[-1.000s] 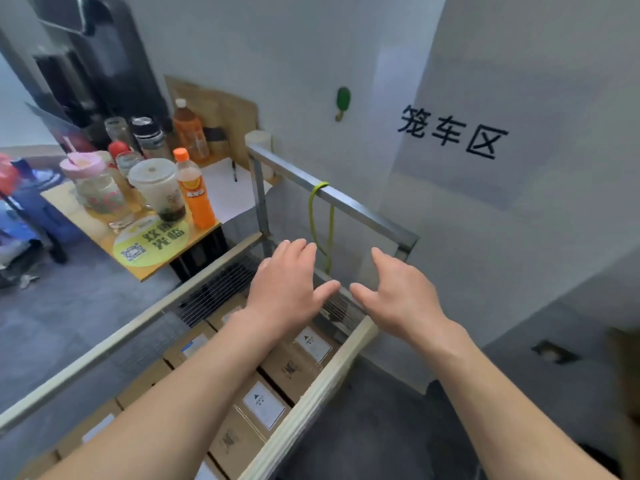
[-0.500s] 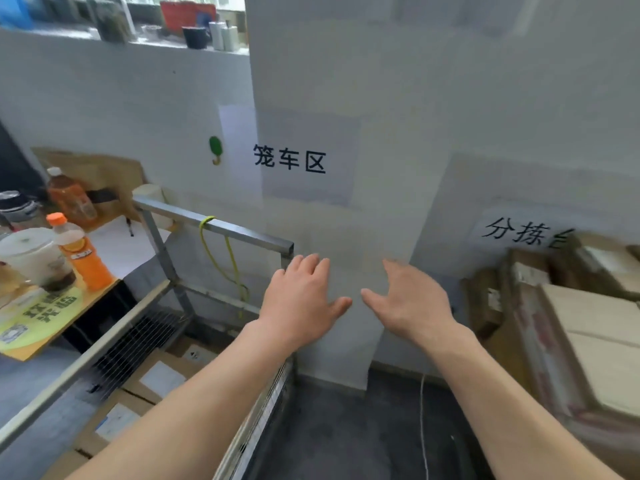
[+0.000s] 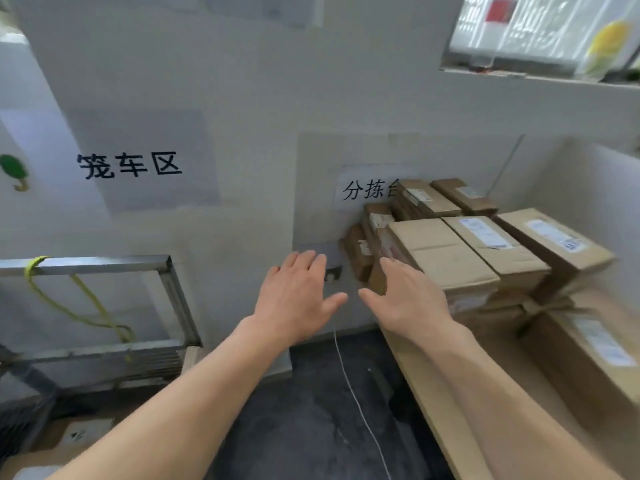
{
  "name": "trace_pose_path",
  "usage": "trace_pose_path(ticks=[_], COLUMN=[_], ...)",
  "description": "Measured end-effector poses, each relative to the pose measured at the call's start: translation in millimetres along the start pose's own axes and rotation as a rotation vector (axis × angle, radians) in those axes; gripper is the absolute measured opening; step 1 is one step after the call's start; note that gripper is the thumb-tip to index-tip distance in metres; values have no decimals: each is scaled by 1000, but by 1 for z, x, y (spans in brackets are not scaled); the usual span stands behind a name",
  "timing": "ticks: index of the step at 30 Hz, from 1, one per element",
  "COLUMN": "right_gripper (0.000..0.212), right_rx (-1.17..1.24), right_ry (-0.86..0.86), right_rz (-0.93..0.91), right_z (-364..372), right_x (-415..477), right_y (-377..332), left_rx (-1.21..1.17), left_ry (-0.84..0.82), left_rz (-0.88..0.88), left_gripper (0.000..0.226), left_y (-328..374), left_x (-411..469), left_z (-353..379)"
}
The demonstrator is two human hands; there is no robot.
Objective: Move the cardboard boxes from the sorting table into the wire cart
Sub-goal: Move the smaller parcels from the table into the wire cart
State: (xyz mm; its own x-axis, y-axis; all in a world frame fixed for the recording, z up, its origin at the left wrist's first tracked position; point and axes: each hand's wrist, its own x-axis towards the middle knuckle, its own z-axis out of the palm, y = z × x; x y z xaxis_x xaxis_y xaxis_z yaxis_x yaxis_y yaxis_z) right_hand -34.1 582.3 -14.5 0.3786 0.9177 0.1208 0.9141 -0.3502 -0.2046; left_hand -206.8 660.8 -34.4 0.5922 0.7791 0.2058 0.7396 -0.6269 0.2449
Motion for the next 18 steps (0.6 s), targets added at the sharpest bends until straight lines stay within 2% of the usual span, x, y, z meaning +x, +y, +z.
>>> trace_pose_path(ticks=[3, 12, 16, 18], right_gripper=[48, 47, 61, 60], right_rx=[20, 23, -2, -12], right_ry=[5, 86, 90, 83], right_rz=[64, 256, 371, 422], right_z=[-7, -28, -35, -38], right_x=[-24, -77, -90, -95], right_y=[26, 109, 158, 185], left_rx=[-40, -73, -86, -97], left_ry=[-23, -50, -71, -82], left_rz=[96, 329, 407, 426], left_gripper=[79, 78, 75, 77], left_y=[24, 113, 163, 189], left_x=[1, 14, 23, 30], left_z=[8, 32, 47, 57])
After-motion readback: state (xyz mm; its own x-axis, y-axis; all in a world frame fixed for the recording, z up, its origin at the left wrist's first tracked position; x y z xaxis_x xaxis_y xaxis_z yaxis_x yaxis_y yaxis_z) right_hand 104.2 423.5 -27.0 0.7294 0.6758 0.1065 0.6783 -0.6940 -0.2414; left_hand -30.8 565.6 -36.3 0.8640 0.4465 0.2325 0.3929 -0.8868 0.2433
